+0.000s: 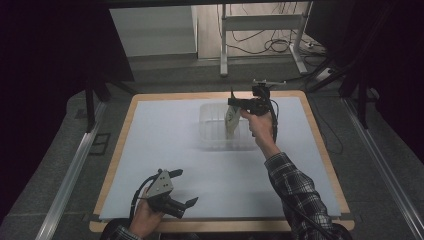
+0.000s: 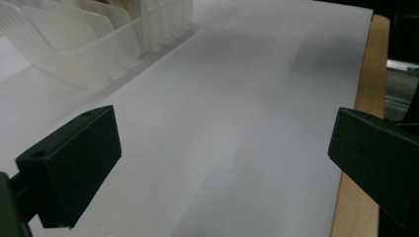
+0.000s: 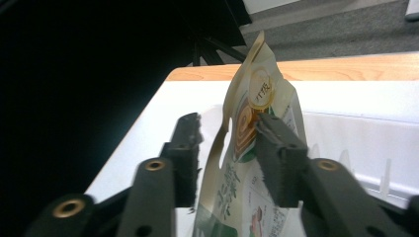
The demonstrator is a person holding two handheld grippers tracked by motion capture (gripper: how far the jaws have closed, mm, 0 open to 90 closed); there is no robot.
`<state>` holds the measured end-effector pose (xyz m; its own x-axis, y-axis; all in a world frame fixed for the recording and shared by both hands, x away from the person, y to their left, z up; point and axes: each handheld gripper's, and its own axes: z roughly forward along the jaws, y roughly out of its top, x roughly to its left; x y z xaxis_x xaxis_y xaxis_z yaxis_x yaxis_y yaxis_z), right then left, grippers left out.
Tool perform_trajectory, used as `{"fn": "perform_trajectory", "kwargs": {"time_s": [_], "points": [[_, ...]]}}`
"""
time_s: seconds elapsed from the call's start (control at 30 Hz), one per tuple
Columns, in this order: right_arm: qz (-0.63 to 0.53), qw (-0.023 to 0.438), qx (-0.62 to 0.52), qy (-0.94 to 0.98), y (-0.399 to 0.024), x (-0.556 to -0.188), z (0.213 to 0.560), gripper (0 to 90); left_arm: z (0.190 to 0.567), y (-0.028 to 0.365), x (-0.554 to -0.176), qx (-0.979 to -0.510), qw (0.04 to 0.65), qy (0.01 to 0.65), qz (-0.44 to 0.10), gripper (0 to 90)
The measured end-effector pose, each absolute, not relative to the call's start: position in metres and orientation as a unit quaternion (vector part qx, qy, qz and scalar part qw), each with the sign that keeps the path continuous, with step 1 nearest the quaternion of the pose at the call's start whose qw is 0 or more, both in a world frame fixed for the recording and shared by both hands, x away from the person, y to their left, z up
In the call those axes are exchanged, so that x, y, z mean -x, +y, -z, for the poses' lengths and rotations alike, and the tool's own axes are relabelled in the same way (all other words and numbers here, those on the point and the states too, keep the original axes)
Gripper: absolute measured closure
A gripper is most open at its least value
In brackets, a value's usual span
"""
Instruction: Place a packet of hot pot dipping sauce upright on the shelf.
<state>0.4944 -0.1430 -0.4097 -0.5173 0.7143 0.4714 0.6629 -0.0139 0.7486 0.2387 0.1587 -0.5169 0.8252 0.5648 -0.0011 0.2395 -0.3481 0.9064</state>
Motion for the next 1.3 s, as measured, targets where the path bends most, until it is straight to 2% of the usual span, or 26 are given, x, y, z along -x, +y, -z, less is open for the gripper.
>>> {"fn": "perform_trajectory", "kwargs": {"time_s": [0.2,0.37,0.73,1.3], "points": [[-0.512,0.030,-0.480,0.712,-0.144,-0.492,0.409,47.7,0.517,0.163,-0.242,-0.791,0.535,0.268,-0.130,0.0],[-0.510,0.038,-0.468,0.720,-0.146,-0.489,0.405,43.6,0.516,0.163,-0.241,-0.789,0.538,0.266,-0.127,0.0],[-0.505,0.048,-0.450,0.735,-0.149,-0.482,0.402,35.8,0.516,0.159,-0.238,-0.797,0.523,0.250,-0.168,0.0],[-0.491,0.071,-0.407,0.767,-0.147,-0.470,0.400,20.5,0.514,0.159,-0.237,-0.799,0.518,0.247,-0.176,0.0]]}}
